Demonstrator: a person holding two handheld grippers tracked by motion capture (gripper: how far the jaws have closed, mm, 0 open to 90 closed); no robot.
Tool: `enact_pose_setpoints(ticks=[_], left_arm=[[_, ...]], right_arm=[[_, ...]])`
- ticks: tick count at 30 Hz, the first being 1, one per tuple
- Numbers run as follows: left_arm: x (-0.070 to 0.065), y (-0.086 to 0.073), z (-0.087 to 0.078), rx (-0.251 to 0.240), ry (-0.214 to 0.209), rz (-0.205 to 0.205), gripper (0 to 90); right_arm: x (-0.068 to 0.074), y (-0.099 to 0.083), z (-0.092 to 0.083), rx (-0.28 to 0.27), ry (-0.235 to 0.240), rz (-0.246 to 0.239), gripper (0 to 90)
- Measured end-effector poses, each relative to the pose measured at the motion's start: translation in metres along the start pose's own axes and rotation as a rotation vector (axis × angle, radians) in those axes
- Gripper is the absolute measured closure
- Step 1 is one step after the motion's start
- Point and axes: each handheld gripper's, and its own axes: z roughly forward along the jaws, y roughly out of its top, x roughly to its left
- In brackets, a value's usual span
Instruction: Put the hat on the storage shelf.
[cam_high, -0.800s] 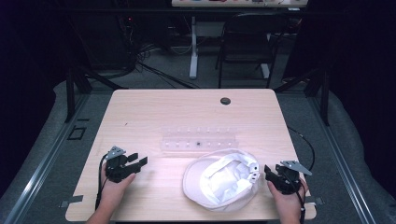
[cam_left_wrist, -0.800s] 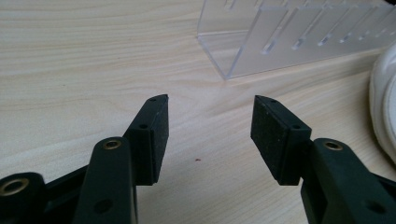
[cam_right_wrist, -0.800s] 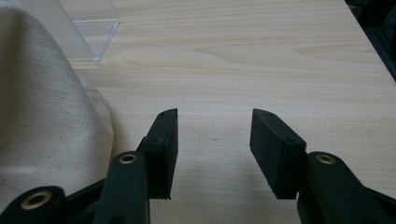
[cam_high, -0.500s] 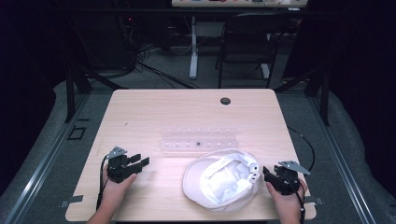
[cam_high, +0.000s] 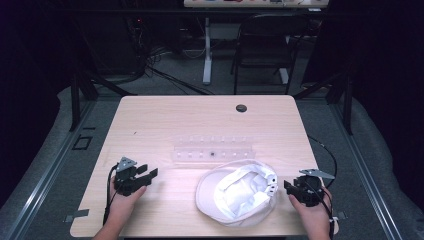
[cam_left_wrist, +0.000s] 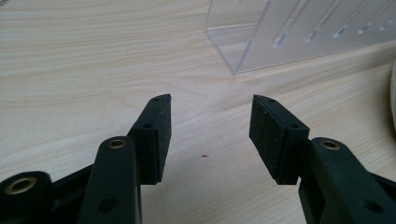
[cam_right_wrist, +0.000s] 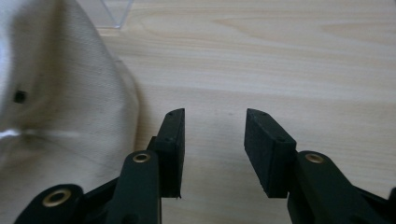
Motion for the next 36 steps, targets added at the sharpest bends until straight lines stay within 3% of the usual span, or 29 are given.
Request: enact_pose_setpoints(ticks=[3,8,10,15,22,31,36], left_arm=[[0.001,0.001,-0.004,-0.002,0.005,-0.004,49.4],[0.002,0.000,-0.004,-0.012,0.006,-0.026,48.3],[0.004,-0.001,-0.006,-0.021,-0.010,-0.057,48.3],[0.003,-0.001,-0.004,-0.017,-0.013,-0.068,47.0],[-0.001,-0.002,-0.002,-0.012,-0.010,-0.041,47.5],[-0.001,-0.002,0.000,0.006,-0.014,-0.029,47.5],[-0.002,-0.002,0.001,0.007,-0.009,-0.026,47.5]], right_arm=[[0.002,0.006,-0.005,0.018,0.017,0.027,57.6],[0.004,0.018,-0.014,0.037,0.029,0.016,56.7],[0.003,0.026,-0.019,0.084,0.076,0.038,56.0],[0.006,0.036,-0.025,0.139,0.096,0.044,55.5],[0.014,0.048,-0.034,0.180,0.159,0.075,54.0],[0.019,0.062,-0.039,0.215,0.152,0.068,54.2],[0.022,0.070,-0.040,0.243,0.185,0.085,54.0]])
